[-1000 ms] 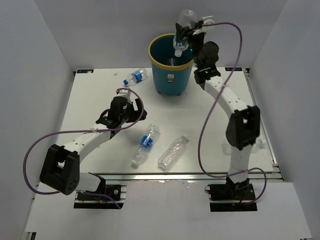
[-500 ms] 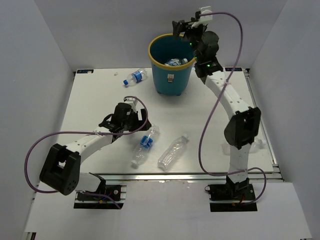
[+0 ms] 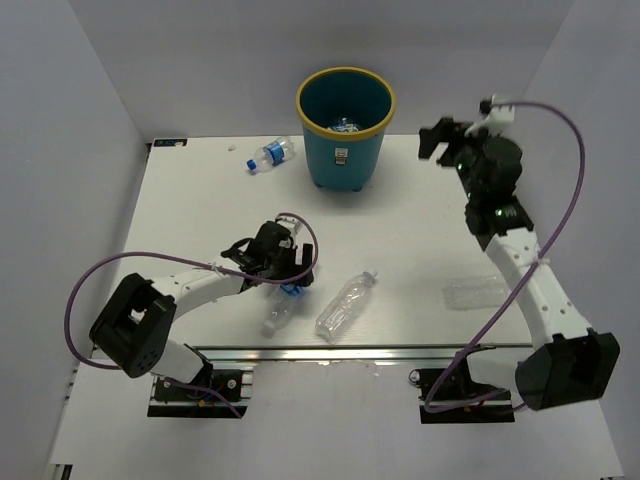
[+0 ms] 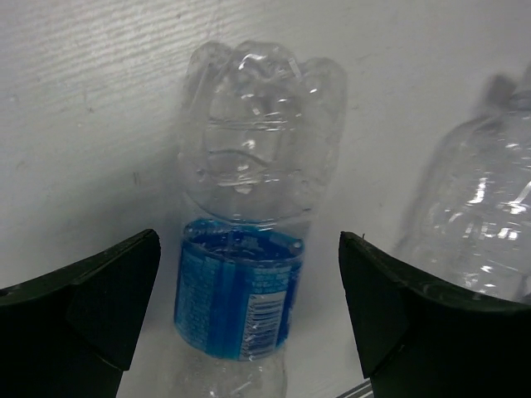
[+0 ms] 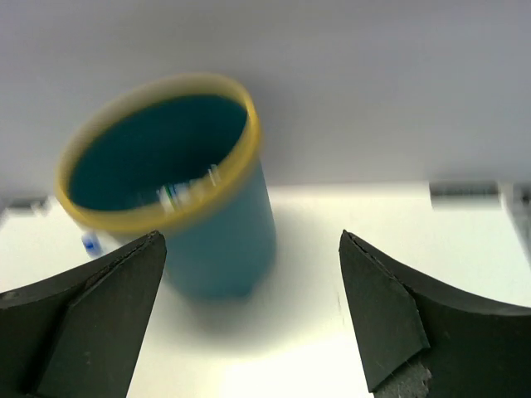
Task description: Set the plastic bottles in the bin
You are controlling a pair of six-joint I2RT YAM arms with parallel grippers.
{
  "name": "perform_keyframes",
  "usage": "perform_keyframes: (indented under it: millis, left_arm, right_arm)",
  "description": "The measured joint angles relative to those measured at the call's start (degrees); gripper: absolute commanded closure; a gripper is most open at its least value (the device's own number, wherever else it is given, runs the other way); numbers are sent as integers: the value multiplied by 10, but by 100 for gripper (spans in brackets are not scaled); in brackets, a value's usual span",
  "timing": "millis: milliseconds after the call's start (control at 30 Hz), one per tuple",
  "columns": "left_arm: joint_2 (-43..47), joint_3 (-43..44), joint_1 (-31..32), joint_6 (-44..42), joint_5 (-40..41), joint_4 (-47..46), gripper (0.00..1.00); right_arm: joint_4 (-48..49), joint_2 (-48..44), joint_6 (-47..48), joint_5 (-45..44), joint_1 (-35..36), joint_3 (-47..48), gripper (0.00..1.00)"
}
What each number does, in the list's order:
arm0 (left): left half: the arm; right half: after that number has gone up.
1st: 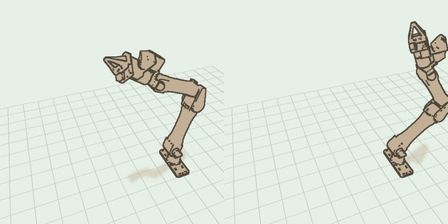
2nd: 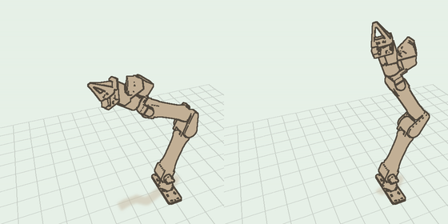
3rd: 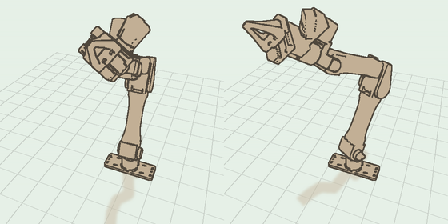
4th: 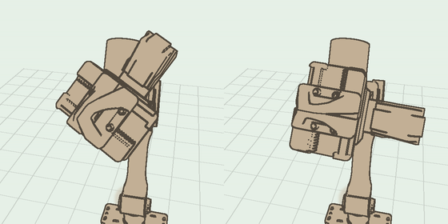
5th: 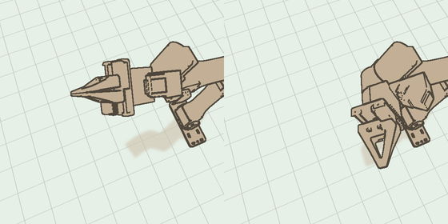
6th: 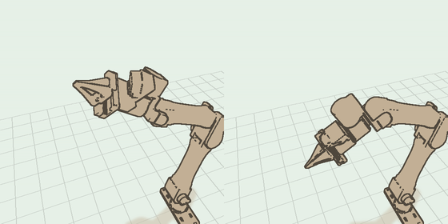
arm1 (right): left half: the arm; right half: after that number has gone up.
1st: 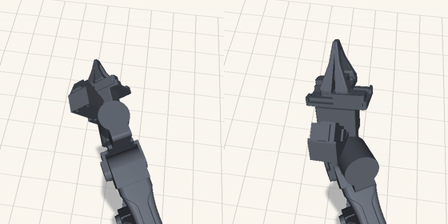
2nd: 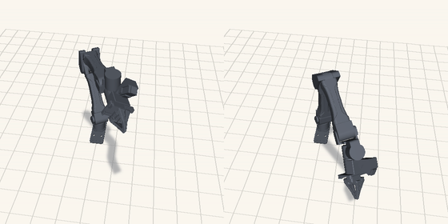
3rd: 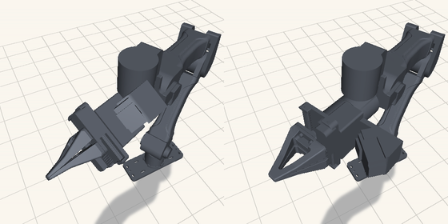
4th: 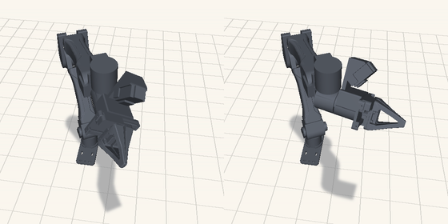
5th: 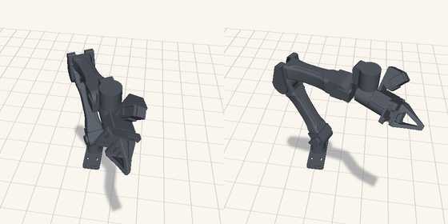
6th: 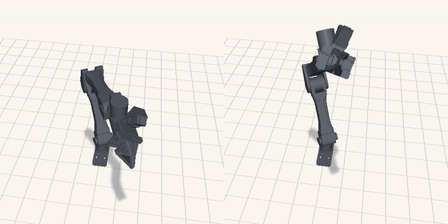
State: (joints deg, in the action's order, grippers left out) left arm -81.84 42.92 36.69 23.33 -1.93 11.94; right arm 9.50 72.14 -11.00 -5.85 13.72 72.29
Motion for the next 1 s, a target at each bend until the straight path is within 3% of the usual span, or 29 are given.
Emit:
perform_keyframes:
  millis: [67,100,167,200,267,500,633,667,800,867,900,1000]
  left_arm:
    - [-18,0,3,0,12,9,10]
    - [-26,1,4,1,18,14,23]
    - [-38,4,5,3,28,23,36]
    - [-41,8,6,3,32,28,48]
    - [-41,18,6,7,42,33,57]
    - [-40,113,6,11,91,49,63]
    - [-49,244,6,-4,139,53,63]
    - [-51,278,6,-11,155,43,59]
    - [-53,375,6,-47,207,-46,52]
    - [-61,417,6,-67,223,-105,56]
    - [-74,447,6,-79,233,-129,63]
    - [-141,559,6,-101,259,-189,62]
  right_arm:
    - [-6,-38,-23,3,-9,-98,11]
    - [-13,-52,-31,5,-9,-138,11]
    - [-25,-78,-52,11,-8,-212,11]
    - [-29,-91,-59,15,-8,-244,11]
    - [-42,-110,-72,20,-8,-288,11]
    - [-55,-131,-82,31,-9,-301,11]
    - [-56,-136,-87,35,-9,-301,11]
    - [-55,-138,-88,35,-9,-301,11]
    - [-51,-146,-90,38,-9,-306,11]
    - [-50,-147,-90,40,-9,-308,11]
    - [-51,-147,-90,41,-9,-309,11]
    - [-45,-148,-90,45,-9,-315,11]
